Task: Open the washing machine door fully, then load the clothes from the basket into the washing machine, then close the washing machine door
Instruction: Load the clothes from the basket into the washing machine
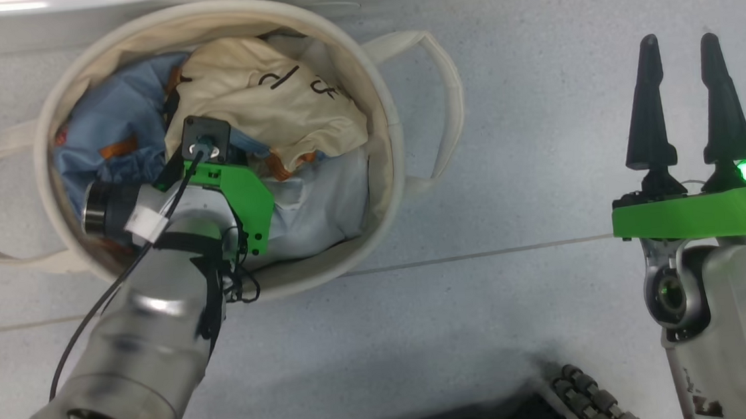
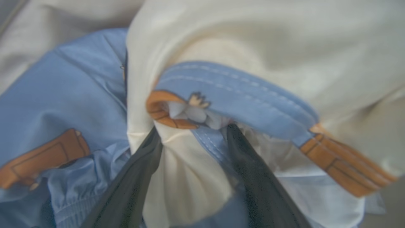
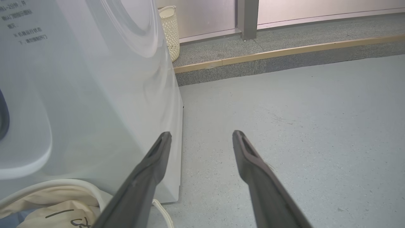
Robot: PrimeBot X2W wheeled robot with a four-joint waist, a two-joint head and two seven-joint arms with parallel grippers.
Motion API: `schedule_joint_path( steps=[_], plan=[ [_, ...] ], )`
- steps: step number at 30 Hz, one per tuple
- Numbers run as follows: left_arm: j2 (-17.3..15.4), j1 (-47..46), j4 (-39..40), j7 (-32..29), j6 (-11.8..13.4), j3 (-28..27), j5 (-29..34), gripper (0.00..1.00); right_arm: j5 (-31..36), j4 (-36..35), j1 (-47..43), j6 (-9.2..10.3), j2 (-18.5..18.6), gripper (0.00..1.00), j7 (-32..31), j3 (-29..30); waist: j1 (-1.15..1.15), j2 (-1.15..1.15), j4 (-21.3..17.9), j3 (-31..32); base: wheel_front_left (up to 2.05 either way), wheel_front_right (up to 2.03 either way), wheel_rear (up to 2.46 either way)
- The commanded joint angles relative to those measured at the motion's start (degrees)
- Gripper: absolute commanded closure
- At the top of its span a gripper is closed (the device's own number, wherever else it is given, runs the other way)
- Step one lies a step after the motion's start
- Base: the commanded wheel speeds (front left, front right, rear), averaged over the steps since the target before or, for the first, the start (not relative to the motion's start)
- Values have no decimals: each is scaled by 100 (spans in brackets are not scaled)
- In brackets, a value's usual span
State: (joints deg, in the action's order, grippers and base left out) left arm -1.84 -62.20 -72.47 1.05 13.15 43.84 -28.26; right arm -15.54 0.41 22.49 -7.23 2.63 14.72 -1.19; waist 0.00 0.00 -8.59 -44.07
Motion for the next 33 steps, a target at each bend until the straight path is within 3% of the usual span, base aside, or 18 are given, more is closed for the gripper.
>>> schedule_joint_path(
  steps=[1,5,6,7,17,23,28,33],
  plan=[
    [-104,-71,67,3,33,-27,-55,0,51,-198,-87,-25,25,0,28,-129,0,0,-12,-82,0,0,0],
    [-104,-143,80,-41,23,61,-191,0,108,-275,-29,-25,25,0,28,-144,0,0,-19,-243,0,0,0],
    [-104,-159,86,-48,5,88,-223,59,121,-295,-15,-25,25,0,28,-139,0,0,-12,-278,0,0,0],
    [-104,-169,102,-39,-15,109,-260,100,134,-312,-3,-25,25,0,28,-133,0,0,0,-303,0,0,0],
    [-104,-4,393,1020,-79,160,-776,100,367,-265,91,-25,28,0,28,-205,0,0,364,25,0,0,0],
    [-104,296,924,1384,-140,134,-1005,100,883,68,10,-25,380,0,28,-367,0,0,736,691,0,0,0],
    [-114,862,2334,1392,39,-525,-391,100,878,251,-238,-25,430,0,28,-262,0,0,1042,1348,0,0,0],
    [-135,1828,3588,1394,-20,-1314,395,100,769,390,-572,-25,350,0,28,-243,0,0,1221,2050,0,0,0]
  ],
)
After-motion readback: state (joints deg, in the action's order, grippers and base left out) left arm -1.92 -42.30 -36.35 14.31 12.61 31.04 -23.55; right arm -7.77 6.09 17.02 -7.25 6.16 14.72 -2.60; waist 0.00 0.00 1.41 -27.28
